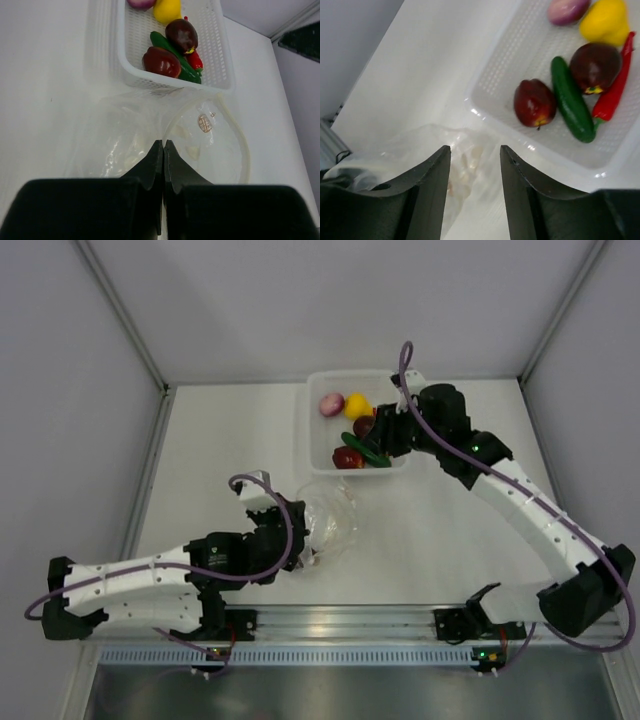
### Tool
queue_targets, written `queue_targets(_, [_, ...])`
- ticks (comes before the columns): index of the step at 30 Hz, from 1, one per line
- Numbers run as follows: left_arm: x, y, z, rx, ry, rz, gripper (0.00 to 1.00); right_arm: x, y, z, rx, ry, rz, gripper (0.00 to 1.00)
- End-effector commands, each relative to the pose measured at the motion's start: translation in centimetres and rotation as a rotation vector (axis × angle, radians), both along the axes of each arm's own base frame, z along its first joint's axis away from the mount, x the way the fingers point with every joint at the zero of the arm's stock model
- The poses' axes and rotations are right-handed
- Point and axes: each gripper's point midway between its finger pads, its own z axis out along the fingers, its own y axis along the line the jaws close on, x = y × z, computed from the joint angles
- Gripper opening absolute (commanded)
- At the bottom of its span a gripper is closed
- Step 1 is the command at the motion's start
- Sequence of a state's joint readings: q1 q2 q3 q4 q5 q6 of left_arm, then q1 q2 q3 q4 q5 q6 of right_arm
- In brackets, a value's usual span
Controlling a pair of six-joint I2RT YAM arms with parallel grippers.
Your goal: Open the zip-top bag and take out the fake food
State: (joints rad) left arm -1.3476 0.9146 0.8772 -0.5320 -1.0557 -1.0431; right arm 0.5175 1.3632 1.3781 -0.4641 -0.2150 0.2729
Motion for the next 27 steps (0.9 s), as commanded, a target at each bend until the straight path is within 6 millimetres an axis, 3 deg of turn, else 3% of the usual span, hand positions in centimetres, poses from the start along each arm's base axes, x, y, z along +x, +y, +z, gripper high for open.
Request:
queue_targets(1, [0.7,-0.6,2.0,-0.108,-0.014,0.06,0.0,-5.4,1.8,0.8,0.061,0.025,0.069,0.44])
queue_targets(2, [0.7,-0.7,2.1,-0.116,-0.013,0.067,0.0,-6.5,1.6,1.7,0.082,0.012,0.059,0.39])
queue_targets(6, [1.1,-1.6,2.5,-0.153,-0.011,0.098,0.0,-10.7,3.4,1.6,0.112,0.029,0.096,0.33])
queue_targets(10, [1.5,-2.8,3.1,-0.187,-0.007,0.117,0.0,-12.4,4.8,-0.2,0.144,0.059,0.057,0.22])
queue_targets(19, [1.6,-4.0,2.4,-0.415,0.052,0.187,0.0,-11.9,7.9,-4.7,0.185,0.177,-0.061,0.16])
queue_targets(27, [1.9,-5.1,-0.4,-0.51,0.097,0.252,0.0,-10.9,9.3,-7.7,0.085,0.216,-0.132,0.15])
